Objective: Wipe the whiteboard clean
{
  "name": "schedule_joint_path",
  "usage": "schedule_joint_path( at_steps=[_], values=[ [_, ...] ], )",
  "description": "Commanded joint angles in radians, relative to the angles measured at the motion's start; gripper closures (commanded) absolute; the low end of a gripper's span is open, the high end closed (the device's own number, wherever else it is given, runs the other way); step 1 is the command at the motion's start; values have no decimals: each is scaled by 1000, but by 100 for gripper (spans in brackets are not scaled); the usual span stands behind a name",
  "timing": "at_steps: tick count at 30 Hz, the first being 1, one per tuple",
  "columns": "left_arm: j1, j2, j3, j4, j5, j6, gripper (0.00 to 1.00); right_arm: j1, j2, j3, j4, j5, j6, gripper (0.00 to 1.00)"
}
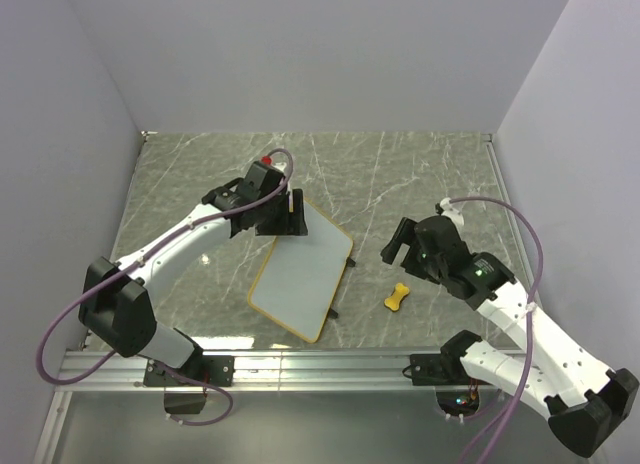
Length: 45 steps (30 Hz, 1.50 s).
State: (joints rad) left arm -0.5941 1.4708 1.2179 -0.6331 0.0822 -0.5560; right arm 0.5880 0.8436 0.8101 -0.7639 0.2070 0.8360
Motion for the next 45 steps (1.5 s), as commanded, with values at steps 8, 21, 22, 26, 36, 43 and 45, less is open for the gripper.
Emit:
schedule_joint_path(
  at_steps=[8,21,22,26,36,43,45],
  values=[
    [135,-55,91,-54,-27,85,25,-8,2,168,-34,55,-83,0],
    [286,-352,45,-90,-78,91,14,-8,-198,385,-145,-109,-196,0],
    [286,-374,28,-65,-79,82,14,-7,-213,383,-162,-110,-189,0],
    [286,-435,-21,-39,-151,44,14,-7,-325,328,-198,-123,-170,0],
    [286,-454,-15,-11,-251,36,1,-7,-491,207,-144,-159,-133,0],
    [286,-471,-11,3,-289,57,1,-7,-450,250,-186,-129,-163,0],
    [286,-469,-5,-2,-311,62,1,-8,-439,256,-181,-129,-167,0]
  ],
)
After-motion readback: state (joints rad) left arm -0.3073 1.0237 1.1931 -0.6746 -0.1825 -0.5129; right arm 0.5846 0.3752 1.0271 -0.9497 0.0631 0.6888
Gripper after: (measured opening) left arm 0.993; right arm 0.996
